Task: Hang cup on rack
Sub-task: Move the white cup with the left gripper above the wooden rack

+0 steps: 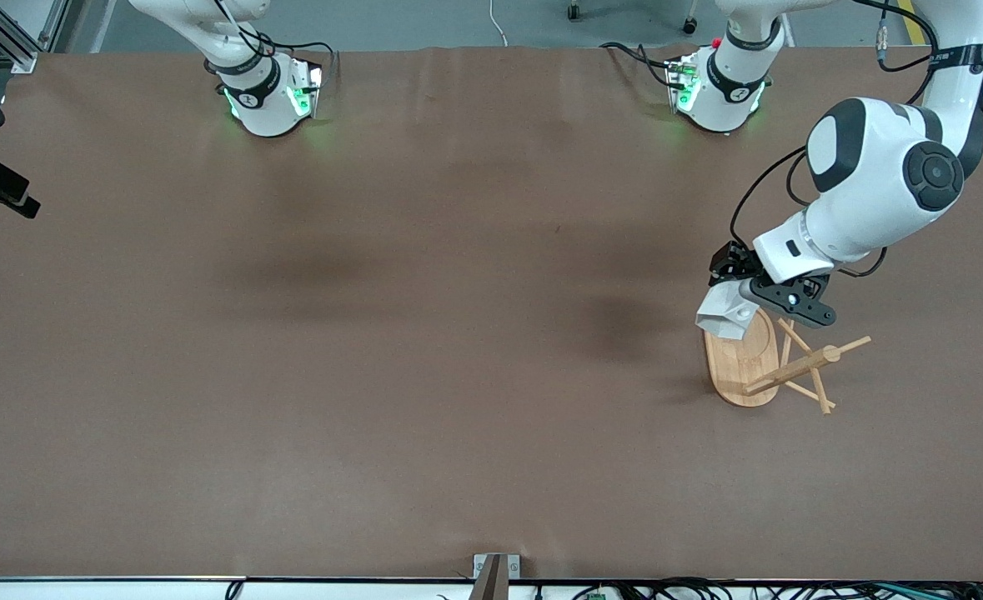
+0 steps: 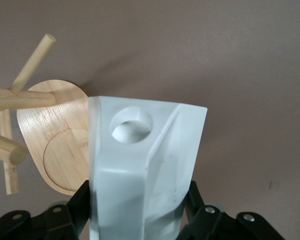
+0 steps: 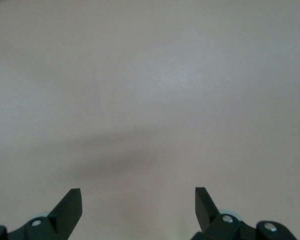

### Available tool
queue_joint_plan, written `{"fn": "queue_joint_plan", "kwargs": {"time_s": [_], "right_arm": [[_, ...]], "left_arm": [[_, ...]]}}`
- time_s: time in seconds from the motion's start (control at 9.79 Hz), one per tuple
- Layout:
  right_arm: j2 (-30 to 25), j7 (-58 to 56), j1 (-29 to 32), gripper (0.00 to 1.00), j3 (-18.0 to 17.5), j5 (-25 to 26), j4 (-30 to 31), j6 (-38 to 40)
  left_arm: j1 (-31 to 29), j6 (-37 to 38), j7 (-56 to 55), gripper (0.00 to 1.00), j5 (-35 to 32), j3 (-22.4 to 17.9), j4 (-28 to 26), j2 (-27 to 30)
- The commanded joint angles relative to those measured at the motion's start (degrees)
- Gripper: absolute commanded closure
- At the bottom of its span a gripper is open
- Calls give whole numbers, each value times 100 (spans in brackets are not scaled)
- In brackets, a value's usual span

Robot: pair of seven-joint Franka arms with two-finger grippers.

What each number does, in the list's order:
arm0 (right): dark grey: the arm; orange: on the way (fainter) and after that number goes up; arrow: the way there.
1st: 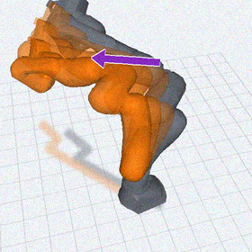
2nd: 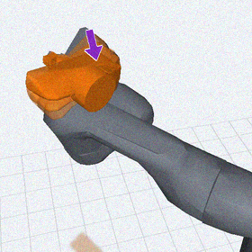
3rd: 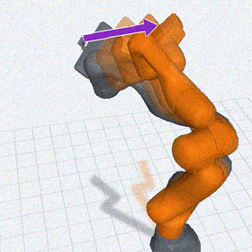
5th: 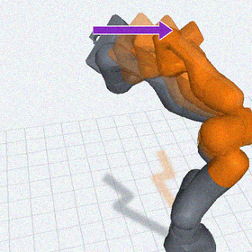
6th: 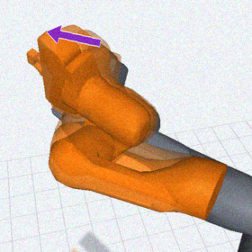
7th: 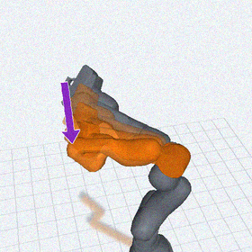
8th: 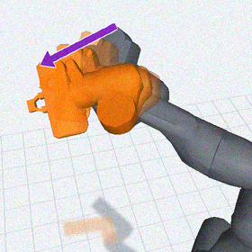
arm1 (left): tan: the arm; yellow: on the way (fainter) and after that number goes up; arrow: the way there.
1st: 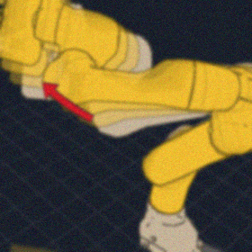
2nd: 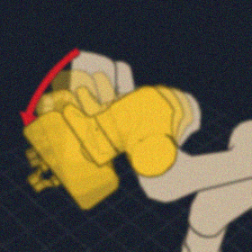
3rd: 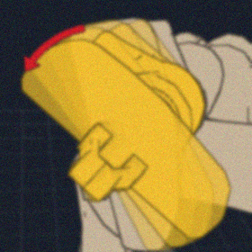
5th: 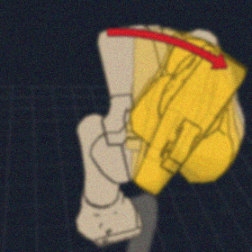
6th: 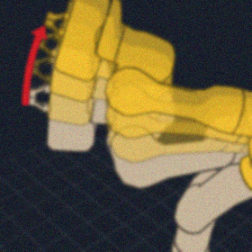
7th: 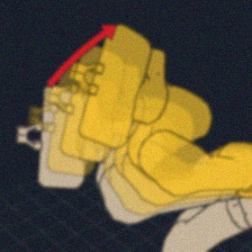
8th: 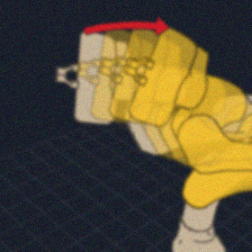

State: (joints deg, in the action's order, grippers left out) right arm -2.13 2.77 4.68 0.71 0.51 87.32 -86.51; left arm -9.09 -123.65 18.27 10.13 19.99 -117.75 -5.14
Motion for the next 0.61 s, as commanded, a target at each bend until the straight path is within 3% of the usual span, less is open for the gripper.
{"fn": "queue_joint_plan", "kwargs": {"time_s": [0.0,0.51], "right_arm": [[11,-13,-2,0,-9,63,-49,-6],[11,-31,16,0,-1,37,-49,29]], "left_arm": [[3,-54,308,97,25,-108,225,-250],[21,-54,555,97,42,-276,455,-496]]}}
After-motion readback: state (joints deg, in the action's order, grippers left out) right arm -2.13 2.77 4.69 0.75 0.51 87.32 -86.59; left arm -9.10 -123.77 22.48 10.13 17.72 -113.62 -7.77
